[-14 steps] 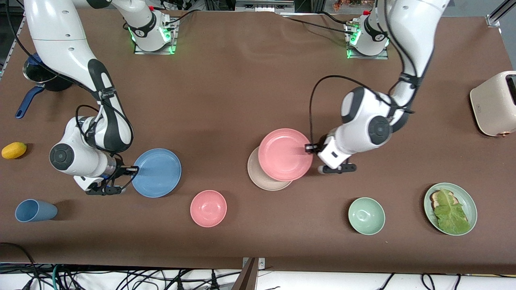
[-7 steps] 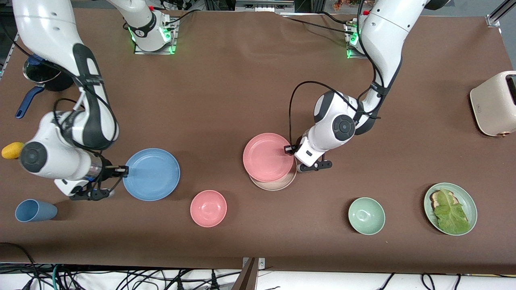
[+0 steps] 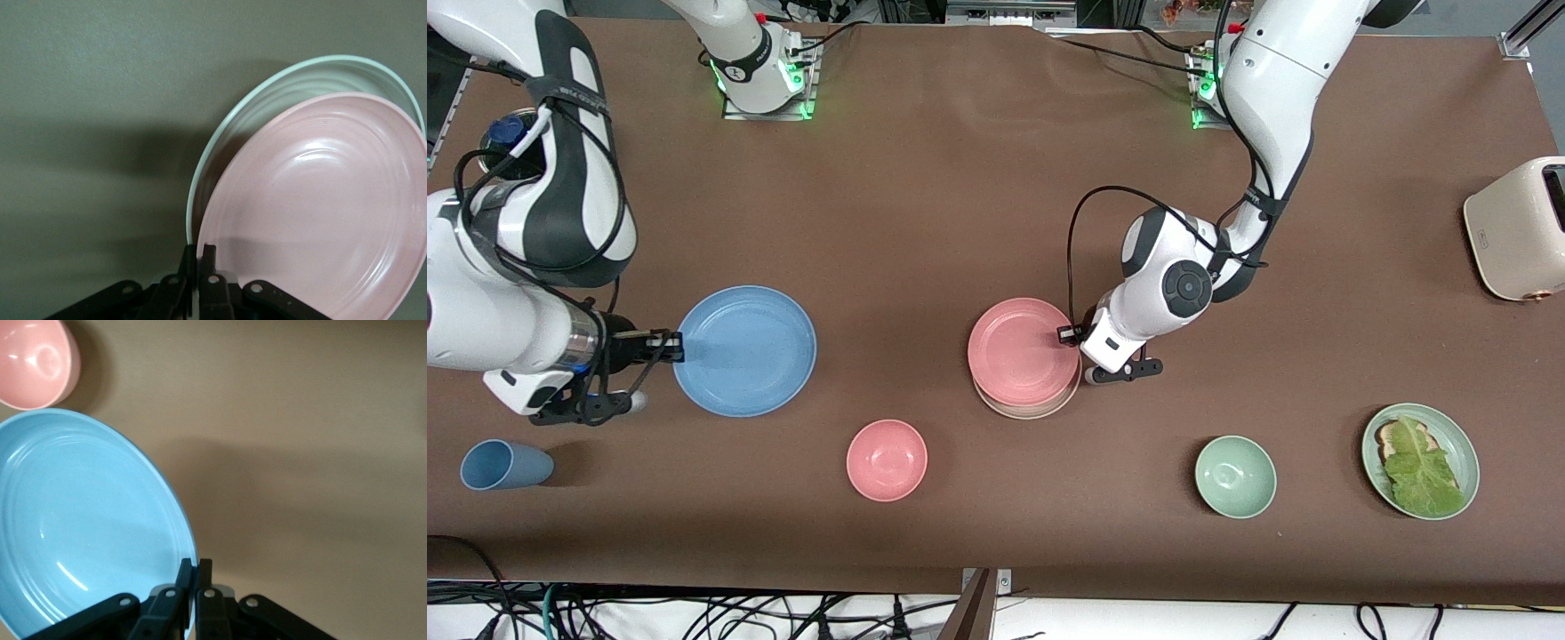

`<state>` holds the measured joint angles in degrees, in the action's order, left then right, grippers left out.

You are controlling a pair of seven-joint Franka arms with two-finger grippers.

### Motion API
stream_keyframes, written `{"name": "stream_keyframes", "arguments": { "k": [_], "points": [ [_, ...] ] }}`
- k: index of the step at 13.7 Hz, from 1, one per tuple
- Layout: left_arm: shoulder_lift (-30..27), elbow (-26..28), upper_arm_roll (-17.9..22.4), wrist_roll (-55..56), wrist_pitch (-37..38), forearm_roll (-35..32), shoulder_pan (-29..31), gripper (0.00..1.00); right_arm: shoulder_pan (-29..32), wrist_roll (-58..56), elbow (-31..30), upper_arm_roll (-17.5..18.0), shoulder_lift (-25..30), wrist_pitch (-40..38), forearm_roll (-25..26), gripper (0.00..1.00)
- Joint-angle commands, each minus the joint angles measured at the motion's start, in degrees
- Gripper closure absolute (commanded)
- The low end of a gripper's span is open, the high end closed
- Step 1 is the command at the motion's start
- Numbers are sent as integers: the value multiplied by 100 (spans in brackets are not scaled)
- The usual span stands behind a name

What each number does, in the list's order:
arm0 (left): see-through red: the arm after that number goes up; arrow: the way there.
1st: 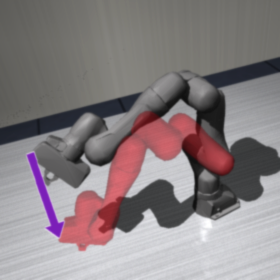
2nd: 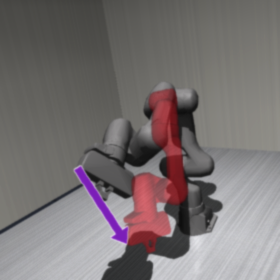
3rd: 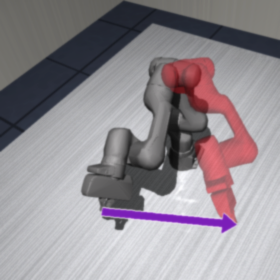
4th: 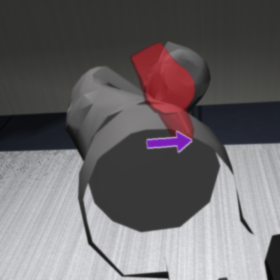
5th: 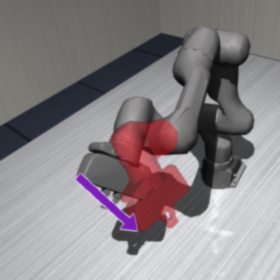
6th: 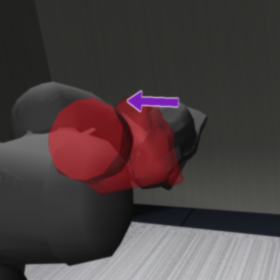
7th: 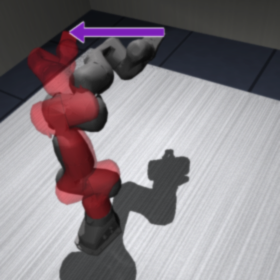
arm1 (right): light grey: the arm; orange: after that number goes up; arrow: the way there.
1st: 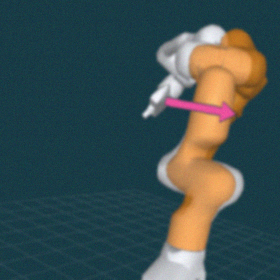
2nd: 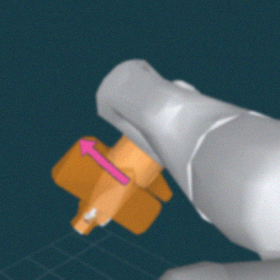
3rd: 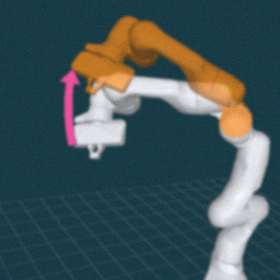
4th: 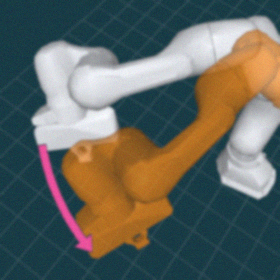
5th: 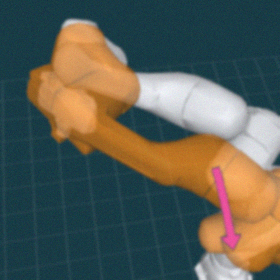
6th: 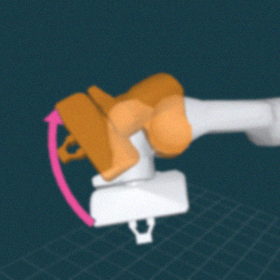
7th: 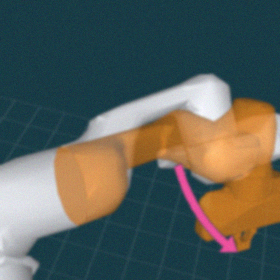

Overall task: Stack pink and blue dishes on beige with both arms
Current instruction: 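Lift the blue plate with the right gripper while the left gripper withdraws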

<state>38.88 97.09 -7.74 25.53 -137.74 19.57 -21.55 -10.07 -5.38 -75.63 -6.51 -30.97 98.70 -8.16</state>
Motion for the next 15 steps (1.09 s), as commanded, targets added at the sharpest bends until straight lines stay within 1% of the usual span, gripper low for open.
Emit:
{"name": "stream_keyframes", "arguments": {
  "k": [1, 2, 3, 4, 6, 8, 10, 13, 15],
  "points": [
    [119, -199, 44, -56, 1, 109, -25, 90, -336, 510, 145, 9, -76, -97, -54, 100],
    [119, -199, 53, -66, 1, 117, 1, 87, -477, 730, 145, 10, -85, -62, -54, 100],
    [119, -207, 53, -74, 1, 117, 19, 77, -644, 1054, 145, 1, -102, -35, -54, 100],
    [119, -216, 62, -66, 1, 126, 19, 57, -811, 1370, 145, 9, -146, 26, -54, 100],
    [102, -348, 79, -66, 1, 135, 28, 0, -1153, 1898, 119, 1, -251, 280, -45, 100],
    [-12, -357, 79, -40, 27, 126, 63, 0, -1417, 2443, 118, 1, -357, 491, -45, 100],
    [-248, -348, 79, -39, 324, 100, 195, 0, -1751, 3005, 110, 1, -471, 711, -10, 100],
    [-679, -374, 79, -74, 1132, 82, 449, 0, -2208, 3858, 83, -8, -673, 1036, 25, 100],
    [-795, -671, 88, -363, 1878, 82, 634, 0, -2429, 4246, 83, -8, -822, 1273, 34, 100]
  ]
}}
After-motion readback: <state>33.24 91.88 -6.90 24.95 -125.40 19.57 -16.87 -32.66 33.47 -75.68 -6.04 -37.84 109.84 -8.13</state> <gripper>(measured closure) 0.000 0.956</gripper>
